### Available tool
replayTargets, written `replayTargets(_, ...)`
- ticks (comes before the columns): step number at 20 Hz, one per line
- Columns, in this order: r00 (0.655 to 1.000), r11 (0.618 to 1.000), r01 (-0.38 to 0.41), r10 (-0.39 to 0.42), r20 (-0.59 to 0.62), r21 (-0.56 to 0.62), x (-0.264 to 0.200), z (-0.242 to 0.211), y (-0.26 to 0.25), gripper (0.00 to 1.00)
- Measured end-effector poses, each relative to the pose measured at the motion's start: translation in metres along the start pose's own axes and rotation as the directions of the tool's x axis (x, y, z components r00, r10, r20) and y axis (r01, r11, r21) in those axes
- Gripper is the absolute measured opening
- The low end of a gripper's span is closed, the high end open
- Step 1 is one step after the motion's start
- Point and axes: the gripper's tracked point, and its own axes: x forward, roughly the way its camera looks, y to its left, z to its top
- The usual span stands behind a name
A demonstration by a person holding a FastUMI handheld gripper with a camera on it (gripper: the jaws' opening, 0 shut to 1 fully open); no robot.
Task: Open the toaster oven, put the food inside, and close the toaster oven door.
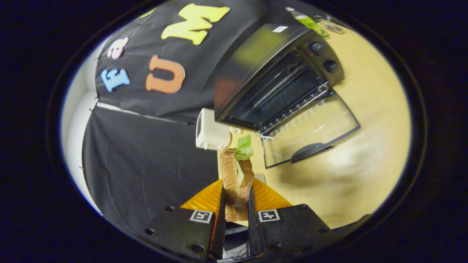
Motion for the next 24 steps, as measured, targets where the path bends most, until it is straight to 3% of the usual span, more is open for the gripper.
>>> replayTargets(6, 0.967, 0.973, -0.074, 0.016, 0.256, 0.218, -0.006, 0.064, -0.037, 0.31)
replayTargets(9, 0.939, 0.96, -0.117, 0.024, 0.342, 0.254, 0.008, 0.094, -0.045, 0.32)
replayTargets(14, 0.871, 0.931, -0.208, 0.037, 0.489, 0.299, 0.038, 0.134, -0.055, 0.32)
replayTargets(20, 0.791, 0.893, -0.264, -0.017, 0.612, 0.365, 0.069, 0.163, -0.071, 0.31)
replayTargets(24, 0.808, 0.906, -0.216, -0.043, 0.588, 0.364, 0.095, 0.158, -0.066, 0.37)
